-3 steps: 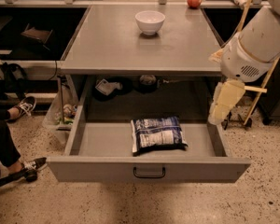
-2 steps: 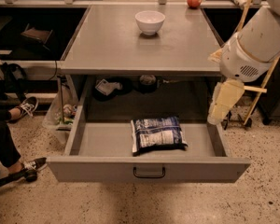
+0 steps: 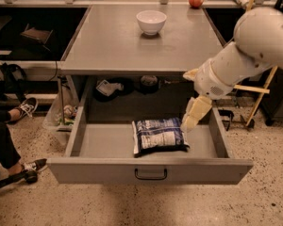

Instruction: Pick blue chip bag from top drawer and place on counter

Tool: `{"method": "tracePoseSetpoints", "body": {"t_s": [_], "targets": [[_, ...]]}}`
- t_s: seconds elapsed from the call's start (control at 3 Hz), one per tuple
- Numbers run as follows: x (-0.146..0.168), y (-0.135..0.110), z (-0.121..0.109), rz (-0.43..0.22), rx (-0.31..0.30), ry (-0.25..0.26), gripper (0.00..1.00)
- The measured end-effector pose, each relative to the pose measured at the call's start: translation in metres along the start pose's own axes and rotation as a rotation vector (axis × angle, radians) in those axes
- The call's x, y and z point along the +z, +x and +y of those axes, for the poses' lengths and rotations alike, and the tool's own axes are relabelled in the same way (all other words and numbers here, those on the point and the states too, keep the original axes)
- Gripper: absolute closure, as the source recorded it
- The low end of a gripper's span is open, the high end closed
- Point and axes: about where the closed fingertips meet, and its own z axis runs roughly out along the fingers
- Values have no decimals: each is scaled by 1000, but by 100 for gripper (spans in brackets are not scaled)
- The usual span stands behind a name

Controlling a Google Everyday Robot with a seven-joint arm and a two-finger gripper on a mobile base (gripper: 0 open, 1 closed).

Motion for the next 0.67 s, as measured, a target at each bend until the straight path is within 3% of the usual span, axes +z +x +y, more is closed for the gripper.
{"method": "tracePoseSetpoints", "body": {"t_s": [0.33, 0.67], "targets": [[72, -8, -21, -106, 15, -46, 0], [148, 8, -34, -94, 61, -33, 0]]}}
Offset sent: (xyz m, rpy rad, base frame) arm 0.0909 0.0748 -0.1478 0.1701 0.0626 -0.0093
